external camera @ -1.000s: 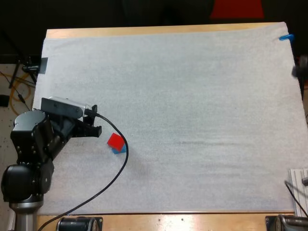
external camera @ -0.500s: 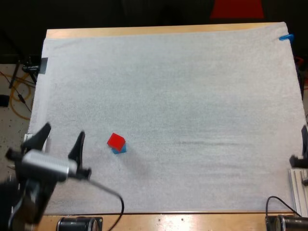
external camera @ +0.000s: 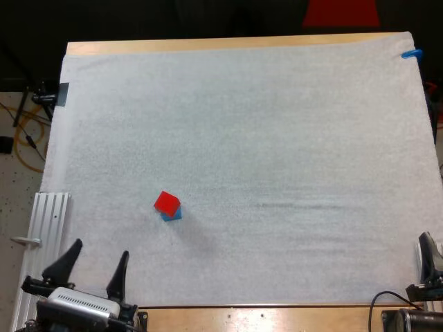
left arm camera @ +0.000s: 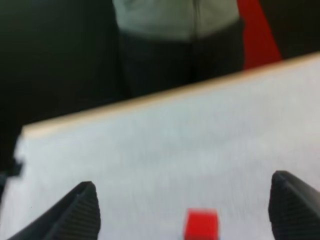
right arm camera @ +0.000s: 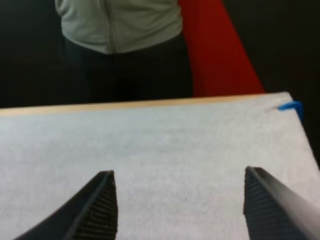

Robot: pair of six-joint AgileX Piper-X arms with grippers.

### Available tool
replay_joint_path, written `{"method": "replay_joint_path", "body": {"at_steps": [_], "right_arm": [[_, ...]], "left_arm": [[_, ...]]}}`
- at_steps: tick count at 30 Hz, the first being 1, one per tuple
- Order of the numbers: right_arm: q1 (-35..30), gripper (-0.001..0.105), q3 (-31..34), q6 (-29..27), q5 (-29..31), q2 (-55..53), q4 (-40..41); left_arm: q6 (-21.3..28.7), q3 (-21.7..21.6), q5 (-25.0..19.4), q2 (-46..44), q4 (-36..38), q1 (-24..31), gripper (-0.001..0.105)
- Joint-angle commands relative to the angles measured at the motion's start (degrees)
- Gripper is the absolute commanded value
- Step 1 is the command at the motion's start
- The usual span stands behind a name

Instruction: Stack red cube on blue cube

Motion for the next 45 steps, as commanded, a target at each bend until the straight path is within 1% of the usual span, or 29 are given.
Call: {"method": "replay_joint_path", "body": {"at_steps": [1, 3, 9, 12, 17, 20, 21, 23, 28, 45], "right_arm": [[-0.04, 0.055, 0.32, -0.10, -0.53, -2.58, 1.27], [-0.04, 0.055, 0.31, -0.46, -0.53, -2.46, 2.26], [-0.04, 0.055, 1.75, -1.37, -1.81, -2.42, 2.39], [-0.04, 0.055, 3.66, -1.65, -1.80, -2.42, 1.49], [-0.04, 0.055, 7.99, -1.90, -1.91, -2.42, -0.92], [-0.04, 0.055, 9.68, -2.30, -1.91, -2.42, -1.18], [-0.04, 0.055, 10.14, -2.63, -1.91, -2.42, -1.21], [-0.04, 0.055, 11.27, -2.87, -1.91, -2.32, -1.00], [-0.04, 0.055, 13.43, -2.87, -1.91, -2.32, -0.84], [-0.04, 0.055, 13.60, -2.67, -1.38, -2.32, -0.94]], "left_arm": [[-0.11, -0.38, -0.05, -7.70, 2.30, 0.19, 0.067], [0.71, -0.18, -0.19, -7.88, 2.65, 0.18, 0.067], [0.70, 0.30, -0.01, -7.94, 2.55, 0.18, 0.067], [0.70, 1.98, -1.12, -7.94, 1.26, 0.18, 0.067], [-1.58, 7.20, -5.25, -7.94, -3.50, 0.18, 0.067], [-1.68, 10.12, -5.53, -7.94, -5.51, 0.18, 0.067], [-1.68, 10.50, -5.53, -7.94, -5.68, 0.18, 0.067], [-1.68, 12.40, -5.53, -7.94, -5.78, 0.18, 0.067], [-1.68, 15.51, -5.53, -7.94, -4.90, 0.18, 0.067], [-1.68, 15.50, -5.53, -7.94, -4.93, 0.18, 0.067]]}}
